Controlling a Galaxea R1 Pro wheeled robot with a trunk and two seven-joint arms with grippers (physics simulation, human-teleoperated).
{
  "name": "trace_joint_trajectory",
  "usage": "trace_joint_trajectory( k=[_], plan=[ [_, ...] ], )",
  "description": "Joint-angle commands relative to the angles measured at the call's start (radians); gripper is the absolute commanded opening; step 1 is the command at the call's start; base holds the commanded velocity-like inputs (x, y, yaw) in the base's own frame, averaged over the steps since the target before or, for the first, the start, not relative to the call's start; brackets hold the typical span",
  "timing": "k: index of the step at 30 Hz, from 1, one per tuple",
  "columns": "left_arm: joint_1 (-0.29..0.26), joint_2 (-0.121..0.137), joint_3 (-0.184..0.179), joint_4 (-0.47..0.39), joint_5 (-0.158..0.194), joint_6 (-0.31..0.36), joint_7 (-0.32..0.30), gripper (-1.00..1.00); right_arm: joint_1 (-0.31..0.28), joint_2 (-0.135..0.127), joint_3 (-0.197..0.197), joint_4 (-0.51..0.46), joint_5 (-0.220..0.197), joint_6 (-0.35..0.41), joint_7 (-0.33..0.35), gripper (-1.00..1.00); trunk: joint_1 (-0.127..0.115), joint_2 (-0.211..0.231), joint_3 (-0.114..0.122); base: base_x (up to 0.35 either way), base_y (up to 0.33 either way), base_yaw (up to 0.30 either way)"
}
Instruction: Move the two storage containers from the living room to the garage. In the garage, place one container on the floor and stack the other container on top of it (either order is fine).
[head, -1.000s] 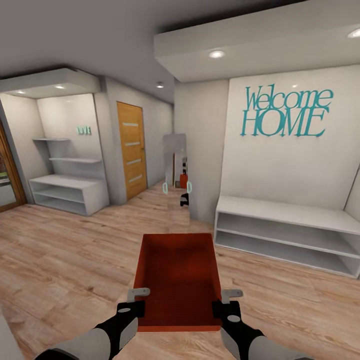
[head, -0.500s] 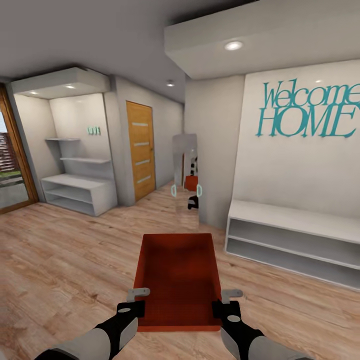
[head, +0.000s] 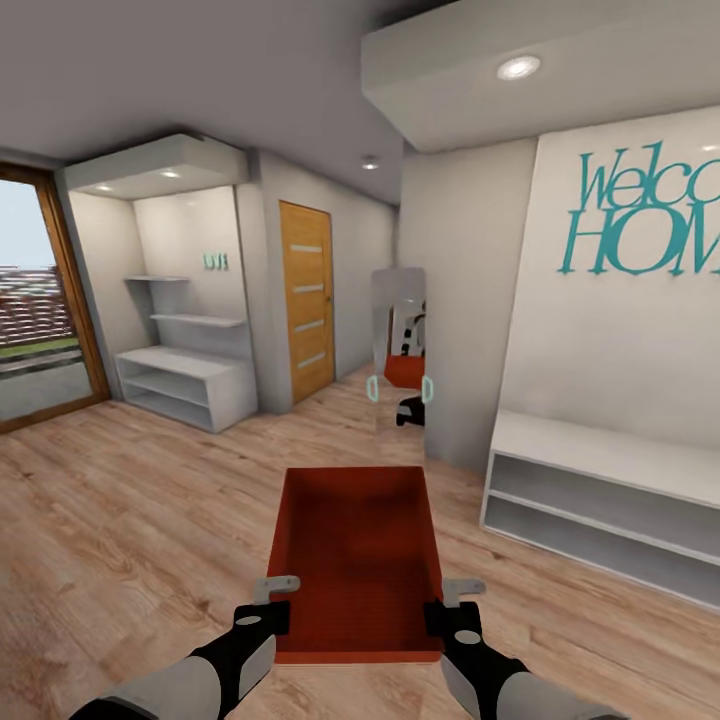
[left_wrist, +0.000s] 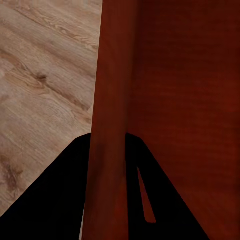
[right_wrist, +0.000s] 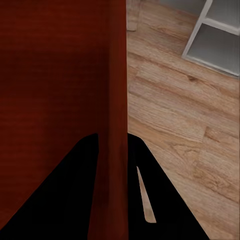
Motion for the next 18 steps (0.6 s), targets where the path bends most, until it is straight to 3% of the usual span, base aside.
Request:
trace_joint_trajectory(
  k=[1,10,18],
  plan=[
    [-0.001,0.026,0.054,0.0,0.001,-0.004,0.008,-1.0,-0.001,0.0,-0.044,-0.001,0.003,0.001,0.005,-1.0,0.001,-0.001,-0.001,0.322,0.0,0.004],
    [-0.001,0.026,0.054,0.0,0.001,-0.004,0.008,-1.0,-0.001,0.0,-0.044,-0.001,0.004,0.001,0.006,-1.0,0.001,-0.001,-0.001,0.322,0.0,0.01],
    [-0.001,0.026,0.054,0.0,0.001,-0.004,0.008,-1.0,0.0,0.0,-0.044,-0.001,0.005,0.001,0.008,-1.0,0.001,-0.001,-0.001,0.322,0.0,0.237]
  ],
)
